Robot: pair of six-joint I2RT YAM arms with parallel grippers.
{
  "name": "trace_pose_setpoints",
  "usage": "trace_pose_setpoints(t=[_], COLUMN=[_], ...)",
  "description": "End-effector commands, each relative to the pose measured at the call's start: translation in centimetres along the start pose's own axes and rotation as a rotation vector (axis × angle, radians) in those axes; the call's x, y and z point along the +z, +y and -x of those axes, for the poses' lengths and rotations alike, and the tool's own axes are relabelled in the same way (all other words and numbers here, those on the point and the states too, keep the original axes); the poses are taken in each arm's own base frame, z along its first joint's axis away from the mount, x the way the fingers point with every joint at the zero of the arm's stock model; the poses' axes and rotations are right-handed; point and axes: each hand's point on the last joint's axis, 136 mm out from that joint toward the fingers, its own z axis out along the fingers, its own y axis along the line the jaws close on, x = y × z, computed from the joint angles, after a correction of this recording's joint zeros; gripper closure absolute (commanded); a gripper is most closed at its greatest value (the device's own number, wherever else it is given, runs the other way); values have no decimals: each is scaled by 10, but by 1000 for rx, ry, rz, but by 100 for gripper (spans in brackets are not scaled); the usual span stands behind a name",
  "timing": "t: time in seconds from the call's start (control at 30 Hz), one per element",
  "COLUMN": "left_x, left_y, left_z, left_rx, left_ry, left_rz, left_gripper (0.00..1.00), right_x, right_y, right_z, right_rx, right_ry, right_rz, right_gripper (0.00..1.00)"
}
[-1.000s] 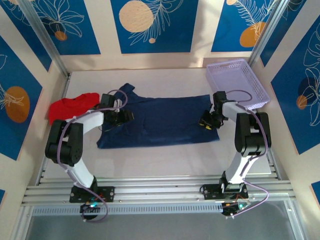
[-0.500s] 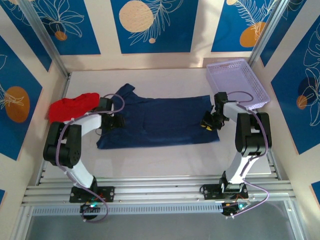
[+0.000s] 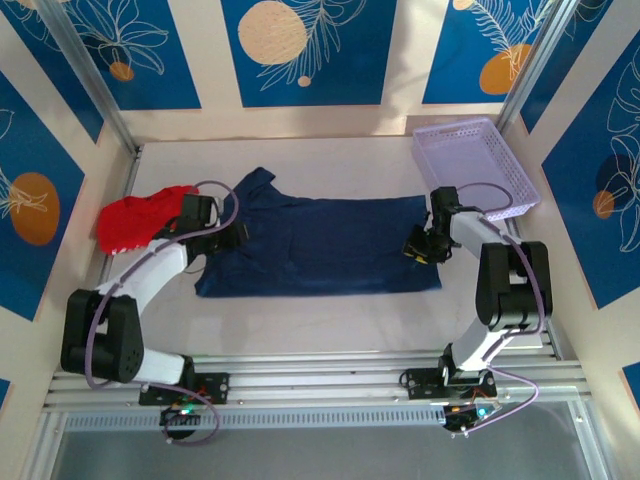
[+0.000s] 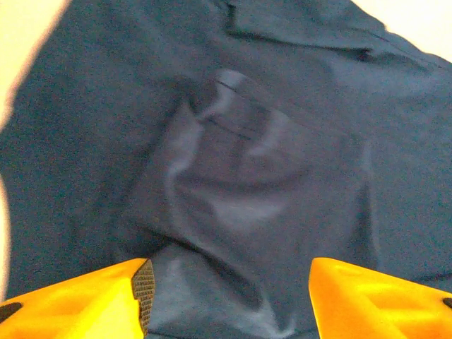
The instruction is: Fold the inside-out t-shirt
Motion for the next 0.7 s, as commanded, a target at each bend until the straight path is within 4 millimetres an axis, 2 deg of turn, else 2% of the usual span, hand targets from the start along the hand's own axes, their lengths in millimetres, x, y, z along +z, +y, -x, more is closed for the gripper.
trace_pose_setpoints(t=[0.0,0.07,0.13,0.27,0.5,0.67], left_x=[17,29,38,44,31,14], left_y=[-20,-16,1,26,37,45], left_z=[-36,-47,-53,-65,-95,-129], left_rx=[-15,-30,-37,-64,-80,-119], left_ry=[137,182,201,233,279,320], left_rz=[-116,-102,-29,55,78,97], left_gripper=[40,40,41,41,41,41], right_x=[1,7,11,20,17,6], right_y=[1,-3,-8,-22,-38,-42], right_z=[-1,-3,-5,-14,-43,-62], right_rx=[-14,-2,8,9,26,44], right_ry=[17,43,66,137,205,207], right_rz=[-2,-15,-36,-112,-193,-200], right_gripper=[72,72,72,76,79,79])
